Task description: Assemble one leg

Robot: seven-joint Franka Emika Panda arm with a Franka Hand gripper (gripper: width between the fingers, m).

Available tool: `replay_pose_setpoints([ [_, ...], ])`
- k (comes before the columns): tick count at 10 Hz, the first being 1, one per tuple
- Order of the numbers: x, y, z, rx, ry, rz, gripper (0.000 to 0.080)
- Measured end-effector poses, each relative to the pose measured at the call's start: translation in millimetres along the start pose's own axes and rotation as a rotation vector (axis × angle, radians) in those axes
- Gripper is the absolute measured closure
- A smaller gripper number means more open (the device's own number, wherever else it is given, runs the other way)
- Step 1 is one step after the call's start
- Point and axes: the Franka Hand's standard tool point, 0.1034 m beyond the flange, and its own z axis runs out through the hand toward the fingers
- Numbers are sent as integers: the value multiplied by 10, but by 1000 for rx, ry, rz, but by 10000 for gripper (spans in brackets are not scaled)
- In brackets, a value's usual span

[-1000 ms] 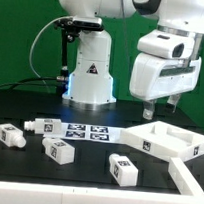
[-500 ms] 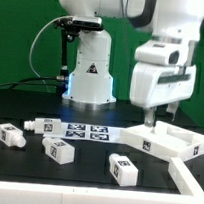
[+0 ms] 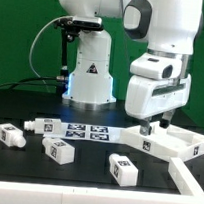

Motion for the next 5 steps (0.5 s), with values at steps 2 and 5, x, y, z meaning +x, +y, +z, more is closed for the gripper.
replay_pose_setpoints([
  [2,-131,-115,244,16,8,3,150],
  [5,-115,-97,216,15,5,3,244],
])
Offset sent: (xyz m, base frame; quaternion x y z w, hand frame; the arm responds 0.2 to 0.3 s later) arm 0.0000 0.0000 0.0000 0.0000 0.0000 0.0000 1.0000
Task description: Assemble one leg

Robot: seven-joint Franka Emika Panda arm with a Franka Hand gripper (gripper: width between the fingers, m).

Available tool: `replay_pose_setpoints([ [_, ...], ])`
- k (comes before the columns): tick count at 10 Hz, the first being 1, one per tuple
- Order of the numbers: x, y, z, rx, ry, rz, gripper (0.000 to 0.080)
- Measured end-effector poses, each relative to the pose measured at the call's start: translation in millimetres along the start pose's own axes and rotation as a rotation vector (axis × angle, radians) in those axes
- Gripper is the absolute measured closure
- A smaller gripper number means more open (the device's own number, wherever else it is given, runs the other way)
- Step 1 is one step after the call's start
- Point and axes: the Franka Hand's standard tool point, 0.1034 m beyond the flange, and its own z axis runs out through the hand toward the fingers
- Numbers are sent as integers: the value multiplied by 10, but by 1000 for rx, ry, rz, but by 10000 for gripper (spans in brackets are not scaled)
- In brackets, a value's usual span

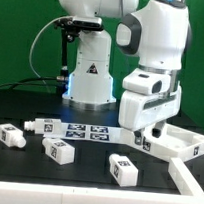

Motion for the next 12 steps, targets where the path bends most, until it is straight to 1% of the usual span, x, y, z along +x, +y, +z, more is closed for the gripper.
replay_pose_setpoints([
  [1,0,0,0,0,0,0,445],
  [3,0,-1,0,0,0,0,718],
  [4,2,1,-2,0,0,0,718],
  [5,3,2,-2,0,1,0,782],
  [6,4,2,-3,-1,1,0,796],
  [8,-13,28,-18,-1,-2,-5,798],
  [9,-140,203,-163,16,-40,-18,798],
  [10,-203,355,-344,46,-77,69,798],
  [11,-148,494,-492,67,-108,123,711],
  [12,-55,580,-552,48,-83,116,576],
])
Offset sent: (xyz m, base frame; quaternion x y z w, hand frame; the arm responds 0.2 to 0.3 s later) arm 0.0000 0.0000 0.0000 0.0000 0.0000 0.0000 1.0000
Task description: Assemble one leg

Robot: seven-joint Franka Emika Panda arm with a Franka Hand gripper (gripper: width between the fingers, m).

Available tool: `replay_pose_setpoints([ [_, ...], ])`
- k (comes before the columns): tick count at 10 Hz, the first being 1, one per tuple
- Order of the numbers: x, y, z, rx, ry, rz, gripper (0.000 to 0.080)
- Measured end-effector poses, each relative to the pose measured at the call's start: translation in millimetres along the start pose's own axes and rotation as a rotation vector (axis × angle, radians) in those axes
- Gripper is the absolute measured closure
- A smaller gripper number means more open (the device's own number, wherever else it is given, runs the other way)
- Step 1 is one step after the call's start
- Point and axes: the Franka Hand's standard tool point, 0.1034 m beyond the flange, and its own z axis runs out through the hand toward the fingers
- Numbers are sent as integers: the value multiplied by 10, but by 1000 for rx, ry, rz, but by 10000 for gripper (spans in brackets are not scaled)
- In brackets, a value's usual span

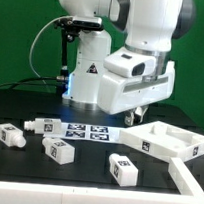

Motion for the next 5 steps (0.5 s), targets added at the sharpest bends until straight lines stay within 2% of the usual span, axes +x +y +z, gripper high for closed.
replay_pose_setpoints([
  [1,-10,-10,17,1,-1,0,576],
  [2,-9,-9,17,1,-1,0,391],
  [3,-9,-9,18,1,-1,0,258],
  [4,-12,2,15,3,-2,3,258],
  [5,-43,171,-48,42,-52,51,170],
])
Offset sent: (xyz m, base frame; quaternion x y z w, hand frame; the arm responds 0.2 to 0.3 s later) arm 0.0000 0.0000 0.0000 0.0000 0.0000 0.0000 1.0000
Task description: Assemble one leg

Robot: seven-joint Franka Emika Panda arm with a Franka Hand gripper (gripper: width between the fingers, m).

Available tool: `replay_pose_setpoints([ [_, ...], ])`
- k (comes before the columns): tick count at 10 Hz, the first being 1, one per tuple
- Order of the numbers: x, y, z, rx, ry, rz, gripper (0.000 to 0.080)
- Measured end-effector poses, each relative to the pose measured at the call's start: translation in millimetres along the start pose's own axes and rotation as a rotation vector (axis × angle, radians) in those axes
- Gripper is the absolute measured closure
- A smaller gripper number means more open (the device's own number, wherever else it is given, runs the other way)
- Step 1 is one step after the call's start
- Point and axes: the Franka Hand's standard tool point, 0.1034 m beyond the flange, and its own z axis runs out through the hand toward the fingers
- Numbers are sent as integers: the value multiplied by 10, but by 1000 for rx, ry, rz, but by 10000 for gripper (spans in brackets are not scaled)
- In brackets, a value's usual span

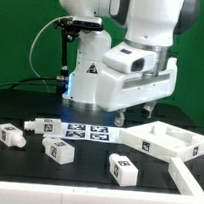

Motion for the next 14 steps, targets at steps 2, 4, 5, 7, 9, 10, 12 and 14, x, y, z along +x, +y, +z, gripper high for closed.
replay_pose_setpoints([
  [2,180,470,-160,7,-14,83,156],
  [4,211,386,-166,6,-15,79,150],
  [5,208,396,-160,7,-15,81,150],
  [7,246,423,15,15,-24,100,150],
  [9,453,654,194,15,-17,186,150],
  [10,514,711,260,1,16,223,150],
  [12,564,671,309,-9,31,207,150],
  [14,562,671,315,-9,31,208,150],
])
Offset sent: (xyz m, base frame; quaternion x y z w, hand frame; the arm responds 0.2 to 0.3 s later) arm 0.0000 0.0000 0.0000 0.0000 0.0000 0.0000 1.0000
